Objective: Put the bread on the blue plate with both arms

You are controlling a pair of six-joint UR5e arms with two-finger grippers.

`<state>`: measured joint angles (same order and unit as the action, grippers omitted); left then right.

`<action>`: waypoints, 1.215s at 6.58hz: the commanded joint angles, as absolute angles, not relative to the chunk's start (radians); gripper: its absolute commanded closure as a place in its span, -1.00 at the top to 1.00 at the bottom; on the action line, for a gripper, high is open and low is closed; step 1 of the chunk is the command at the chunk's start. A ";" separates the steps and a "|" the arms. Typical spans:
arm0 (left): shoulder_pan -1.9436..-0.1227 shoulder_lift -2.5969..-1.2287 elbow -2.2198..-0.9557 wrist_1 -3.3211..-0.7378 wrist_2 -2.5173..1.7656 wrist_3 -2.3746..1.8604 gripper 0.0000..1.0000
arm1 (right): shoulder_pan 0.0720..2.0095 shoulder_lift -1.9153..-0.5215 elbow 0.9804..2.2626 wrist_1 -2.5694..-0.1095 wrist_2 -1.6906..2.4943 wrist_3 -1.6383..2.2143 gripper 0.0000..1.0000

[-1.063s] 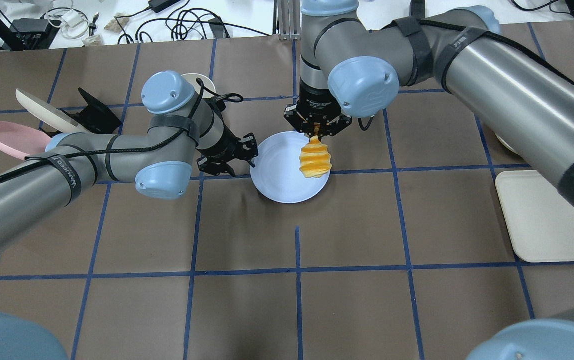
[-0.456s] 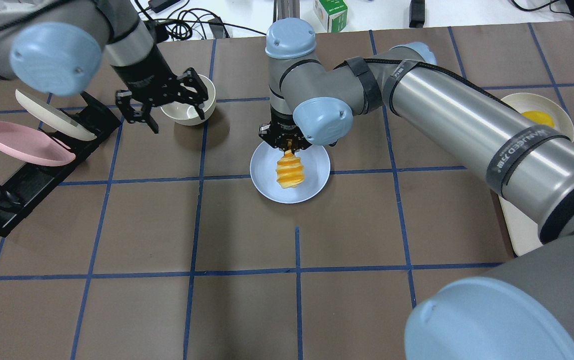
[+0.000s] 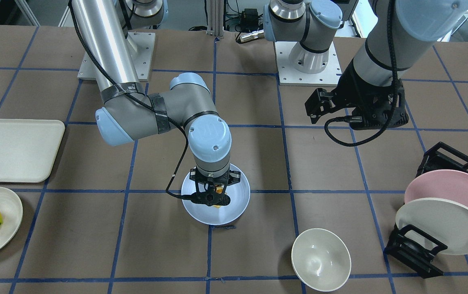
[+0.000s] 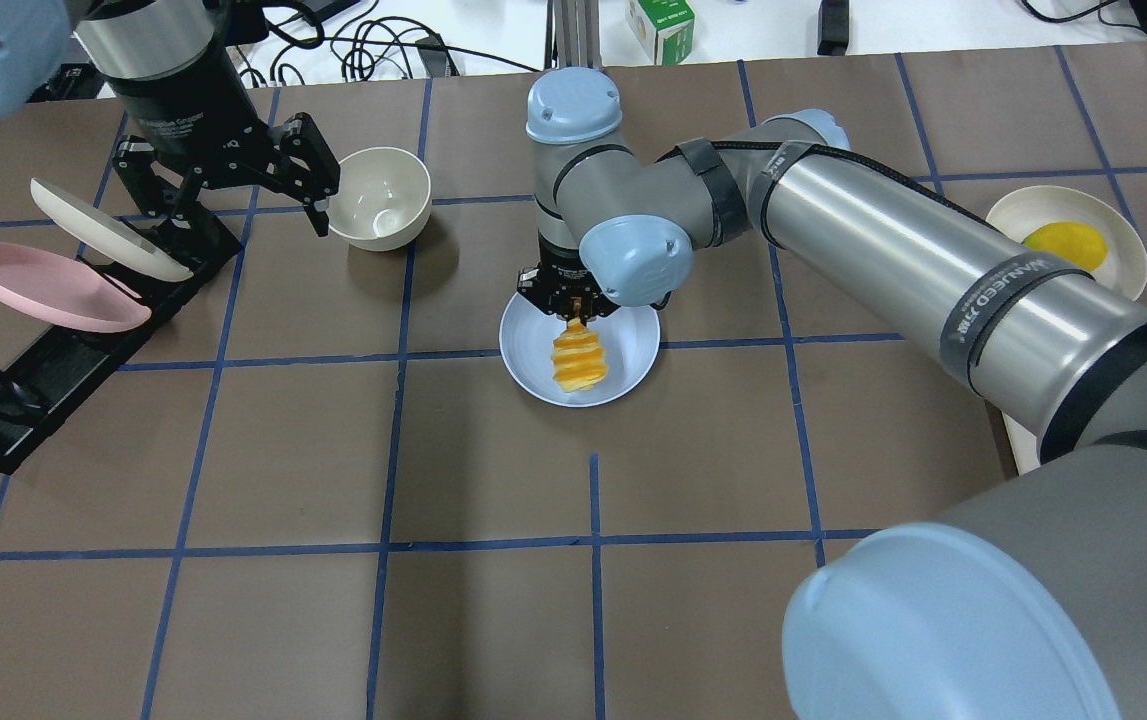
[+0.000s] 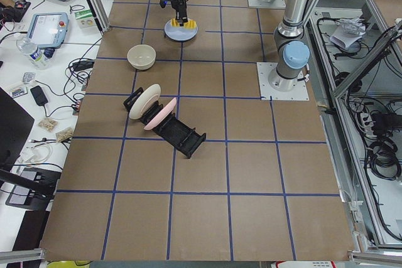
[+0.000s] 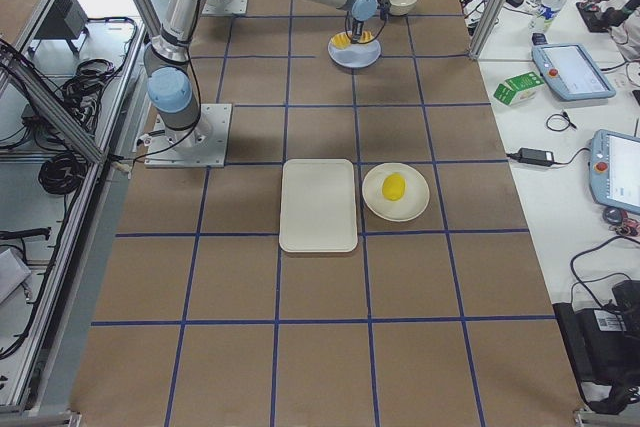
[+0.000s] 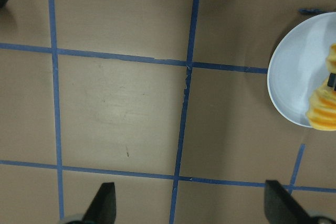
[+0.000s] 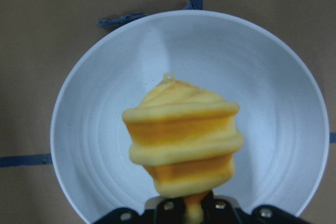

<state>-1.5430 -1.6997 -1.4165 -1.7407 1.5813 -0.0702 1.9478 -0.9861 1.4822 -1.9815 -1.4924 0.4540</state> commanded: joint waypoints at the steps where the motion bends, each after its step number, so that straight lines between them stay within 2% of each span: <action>1: -1.545 -1.666 -1.448 -1.740 1.585 -0.064 1.00 | 1.948 -0.989 1.502 -1.991 -1.493 0.454 0.59; 2: -1.545 -1.666 -1.448 -1.738 1.583 -0.064 1.00 | 1.948 -0.992 1.497 -1.994 -1.493 0.454 0.93; 3: -1.545 -1.666 -1.448 -1.738 1.585 -0.066 1.00 | 1.947 -0.997 1.491 -1.994 -1.491 0.454 1.00; 5: -1.545 -1.666 -1.465 -1.705 1.585 -0.058 1.00 | 1.906 -1.090 1.493 -1.924 -1.509 0.422 1.00; 8: -1.543 -1.640 -1.502 -1.562 1.586 -0.034 1.00 | 1.659 -1.358 1.493 -1.578 -1.503 0.303 1.00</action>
